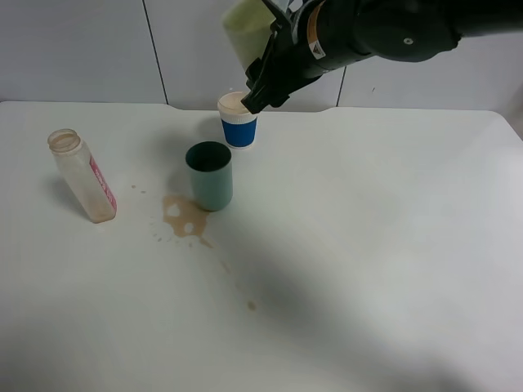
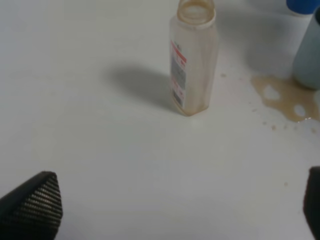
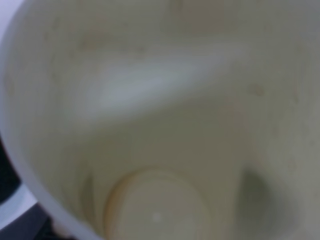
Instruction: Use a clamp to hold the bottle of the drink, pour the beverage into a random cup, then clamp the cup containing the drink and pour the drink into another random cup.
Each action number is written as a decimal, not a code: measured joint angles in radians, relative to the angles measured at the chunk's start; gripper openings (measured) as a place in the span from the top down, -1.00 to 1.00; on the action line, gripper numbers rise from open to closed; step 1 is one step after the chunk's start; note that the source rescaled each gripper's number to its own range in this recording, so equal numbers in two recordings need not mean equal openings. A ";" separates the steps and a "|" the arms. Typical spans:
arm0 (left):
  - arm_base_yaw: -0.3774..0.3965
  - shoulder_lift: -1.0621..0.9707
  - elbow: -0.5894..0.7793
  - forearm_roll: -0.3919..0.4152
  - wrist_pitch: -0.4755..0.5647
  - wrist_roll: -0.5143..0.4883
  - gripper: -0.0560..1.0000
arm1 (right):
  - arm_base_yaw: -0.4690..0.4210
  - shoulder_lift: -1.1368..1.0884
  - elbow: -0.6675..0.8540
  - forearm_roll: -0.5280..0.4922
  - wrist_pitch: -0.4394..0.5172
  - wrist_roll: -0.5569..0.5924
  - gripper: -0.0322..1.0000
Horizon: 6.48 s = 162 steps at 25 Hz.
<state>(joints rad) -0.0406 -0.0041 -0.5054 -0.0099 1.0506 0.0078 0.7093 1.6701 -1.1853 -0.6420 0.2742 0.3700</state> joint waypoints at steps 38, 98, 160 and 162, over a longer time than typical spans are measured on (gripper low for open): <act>0.000 0.000 0.000 0.000 0.000 0.000 -0.86 | -0.218 0.152 0.371 0.783 -0.793 -0.514 0.94; 0.000 0.000 0.000 0.000 0.000 0.000 -0.86 | -0.264 0.402 0.371 0.742 -0.916 -0.468 0.94; 0.000 0.000 0.000 0.000 0.000 0.000 -0.86 | -0.738 -0.563 0.375 0.517 -0.116 -0.396 -0.81; 0.000 0.000 0.000 0.000 0.000 0.000 -0.86 | -0.778 -0.643 0.375 0.510 -0.038 -0.388 -0.81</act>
<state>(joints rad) -0.0406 -0.0041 -0.5054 -0.0099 1.0506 0.0075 -0.0689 1.0271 -0.8107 -0.1322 0.2360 -0.0184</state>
